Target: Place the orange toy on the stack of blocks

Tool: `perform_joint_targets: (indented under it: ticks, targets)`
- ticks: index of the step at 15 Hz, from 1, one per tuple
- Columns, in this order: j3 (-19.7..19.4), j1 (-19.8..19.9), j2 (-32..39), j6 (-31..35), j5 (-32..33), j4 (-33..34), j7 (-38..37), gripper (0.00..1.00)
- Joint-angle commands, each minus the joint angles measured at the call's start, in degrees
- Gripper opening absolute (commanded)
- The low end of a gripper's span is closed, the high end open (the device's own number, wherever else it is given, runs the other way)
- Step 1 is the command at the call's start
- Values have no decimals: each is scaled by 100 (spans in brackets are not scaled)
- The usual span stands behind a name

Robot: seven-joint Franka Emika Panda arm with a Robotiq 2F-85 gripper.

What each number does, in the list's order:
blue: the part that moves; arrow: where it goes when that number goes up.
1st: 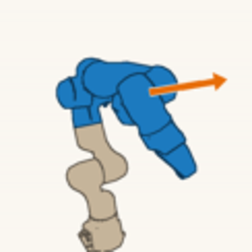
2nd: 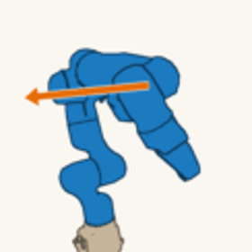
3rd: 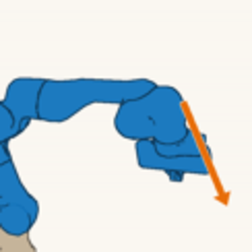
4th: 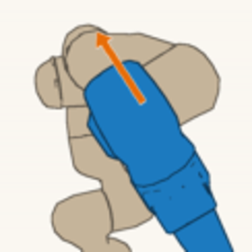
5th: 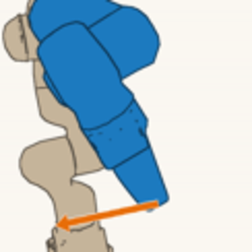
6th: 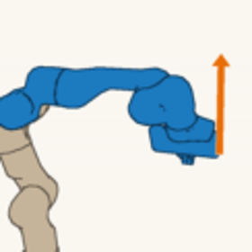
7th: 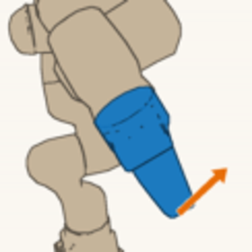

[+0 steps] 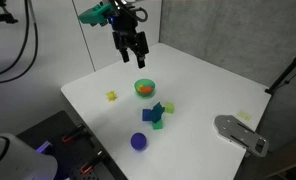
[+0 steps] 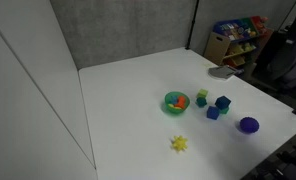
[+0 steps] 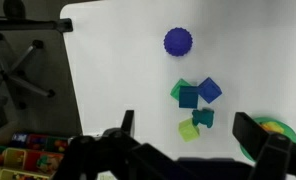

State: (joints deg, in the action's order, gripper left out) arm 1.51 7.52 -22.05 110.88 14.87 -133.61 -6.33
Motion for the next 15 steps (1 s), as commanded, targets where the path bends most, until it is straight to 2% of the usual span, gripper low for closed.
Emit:
perform_joint_targets:
  ticks: [1, 7, 15]
  targets:
    - [-89, -103, 0, -23, 33, 15, -29, 100]
    - [-91, -121, 25, 0, 11, 22, -15, 100]
    - [-100, -373, 369, 331, -275, 156, 19, 100]
